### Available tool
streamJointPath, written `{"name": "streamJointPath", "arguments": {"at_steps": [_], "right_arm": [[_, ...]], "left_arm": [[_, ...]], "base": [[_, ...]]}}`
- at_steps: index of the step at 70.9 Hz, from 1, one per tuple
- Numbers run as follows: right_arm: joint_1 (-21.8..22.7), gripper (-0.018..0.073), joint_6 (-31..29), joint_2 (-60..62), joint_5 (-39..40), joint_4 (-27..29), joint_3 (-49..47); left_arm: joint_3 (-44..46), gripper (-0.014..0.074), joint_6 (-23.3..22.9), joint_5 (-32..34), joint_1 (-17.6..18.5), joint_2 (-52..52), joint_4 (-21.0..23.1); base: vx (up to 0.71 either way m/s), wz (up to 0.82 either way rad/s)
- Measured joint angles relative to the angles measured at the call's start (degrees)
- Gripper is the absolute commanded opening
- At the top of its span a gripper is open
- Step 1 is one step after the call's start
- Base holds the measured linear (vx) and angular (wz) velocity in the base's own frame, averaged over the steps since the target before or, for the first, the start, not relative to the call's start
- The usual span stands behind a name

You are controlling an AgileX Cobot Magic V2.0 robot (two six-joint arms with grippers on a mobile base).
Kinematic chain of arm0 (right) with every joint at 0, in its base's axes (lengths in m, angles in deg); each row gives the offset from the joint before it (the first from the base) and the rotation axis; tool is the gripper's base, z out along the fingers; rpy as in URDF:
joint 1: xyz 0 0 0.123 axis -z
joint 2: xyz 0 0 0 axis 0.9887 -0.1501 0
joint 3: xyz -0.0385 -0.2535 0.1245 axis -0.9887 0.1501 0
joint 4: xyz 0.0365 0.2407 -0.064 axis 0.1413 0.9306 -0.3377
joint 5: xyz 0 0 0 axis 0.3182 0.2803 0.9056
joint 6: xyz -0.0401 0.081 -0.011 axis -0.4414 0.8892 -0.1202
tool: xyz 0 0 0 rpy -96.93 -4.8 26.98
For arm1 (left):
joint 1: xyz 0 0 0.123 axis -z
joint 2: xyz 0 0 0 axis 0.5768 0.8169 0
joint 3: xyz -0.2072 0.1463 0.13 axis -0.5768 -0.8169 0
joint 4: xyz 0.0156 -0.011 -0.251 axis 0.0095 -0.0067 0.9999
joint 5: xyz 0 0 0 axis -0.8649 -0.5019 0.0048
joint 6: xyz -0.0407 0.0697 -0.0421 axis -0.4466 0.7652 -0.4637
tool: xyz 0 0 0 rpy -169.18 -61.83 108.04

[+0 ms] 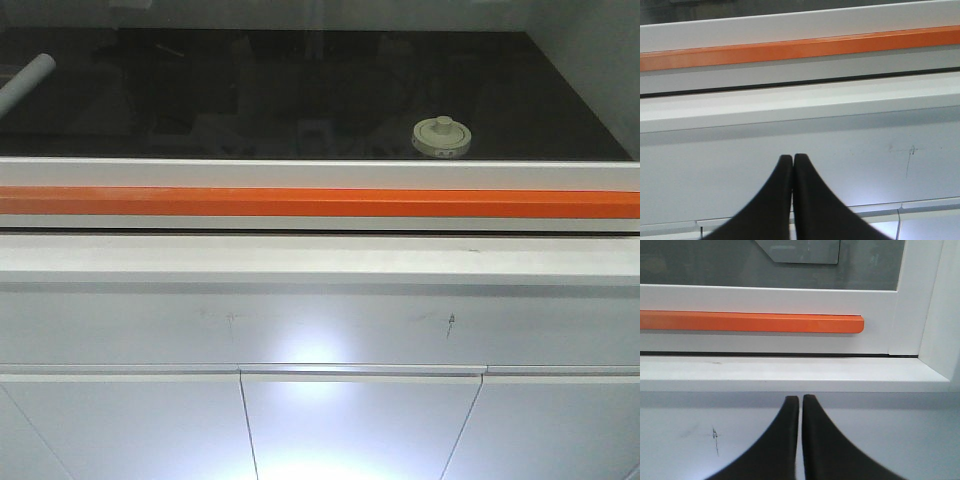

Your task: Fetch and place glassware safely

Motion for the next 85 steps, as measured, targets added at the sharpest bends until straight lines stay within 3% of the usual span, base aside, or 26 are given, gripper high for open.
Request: {"name": "streamJointPath", "arguments": {"at_steps": [85], "right_arm": [[0.0, -0.0001, -0.1, 0.0, 0.0, 0.0, 0.0]], "left_arm": [[0.0, -0.0007, 0.0, 1.9, 0.0, 0.0, 0.0]], "base": [[0.00, 0.00]]}}
